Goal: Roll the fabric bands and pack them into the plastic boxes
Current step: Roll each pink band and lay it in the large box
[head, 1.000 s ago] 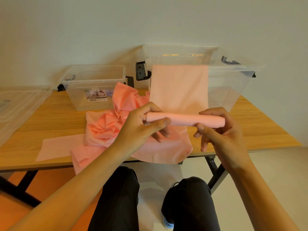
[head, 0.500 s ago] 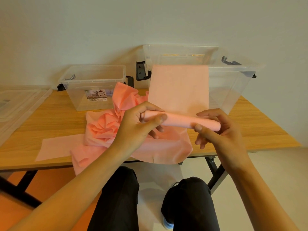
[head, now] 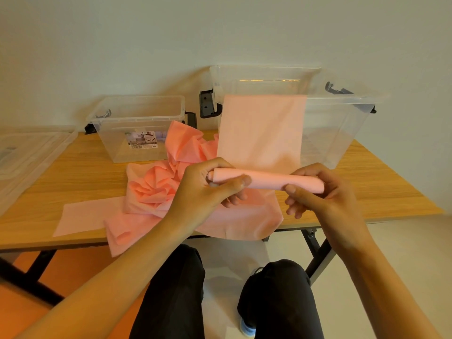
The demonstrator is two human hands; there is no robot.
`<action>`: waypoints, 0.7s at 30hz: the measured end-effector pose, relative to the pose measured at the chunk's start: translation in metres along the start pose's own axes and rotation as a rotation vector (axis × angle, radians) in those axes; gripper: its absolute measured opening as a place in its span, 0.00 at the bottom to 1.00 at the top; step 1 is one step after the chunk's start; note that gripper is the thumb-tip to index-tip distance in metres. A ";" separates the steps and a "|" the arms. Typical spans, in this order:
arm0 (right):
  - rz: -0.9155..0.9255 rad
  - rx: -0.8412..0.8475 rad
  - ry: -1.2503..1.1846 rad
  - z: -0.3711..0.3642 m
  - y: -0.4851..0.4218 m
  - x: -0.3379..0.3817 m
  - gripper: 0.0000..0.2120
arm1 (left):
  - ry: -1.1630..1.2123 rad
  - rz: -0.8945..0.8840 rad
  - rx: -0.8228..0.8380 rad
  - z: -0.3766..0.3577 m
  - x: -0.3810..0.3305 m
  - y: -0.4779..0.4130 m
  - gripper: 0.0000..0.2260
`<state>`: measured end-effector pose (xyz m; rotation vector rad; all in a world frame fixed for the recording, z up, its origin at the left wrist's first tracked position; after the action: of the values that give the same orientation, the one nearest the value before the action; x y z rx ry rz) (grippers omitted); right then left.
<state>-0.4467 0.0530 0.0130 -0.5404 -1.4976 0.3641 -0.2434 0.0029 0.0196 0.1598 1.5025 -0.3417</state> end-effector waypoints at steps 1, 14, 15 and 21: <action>-0.017 -0.007 0.005 0.001 0.001 -0.002 0.11 | -0.024 -0.012 -0.011 0.001 -0.002 0.000 0.09; 0.034 0.002 0.049 0.001 -0.002 0.003 0.10 | -0.033 -0.023 -0.007 0.002 -0.007 -0.003 0.05; 0.027 -0.004 0.053 0.001 -0.002 0.002 0.10 | -0.033 -0.026 0.001 0.001 -0.007 -0.002 0.07; 0.019 0.007 0.038 0.001 0.000 0.003 0.12 | -0.021 -0.011 0.022 0.000 -0.005 -0.002 0.07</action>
<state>-0.4479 0.0550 0.0154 -0.5540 -1.4552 0.3720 -0.2444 0.0022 0.0250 0.1650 1.4795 -0.3681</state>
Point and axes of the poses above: each hand's wrist, its own y-axis away from the middle knuckle, its own z-axis out of the back of the hand, x = y × z, the point moved 10 cm from there along -y, towards the middle knuckle, and after that the axes turned 14 degrees about z, right-handed, at the moved point
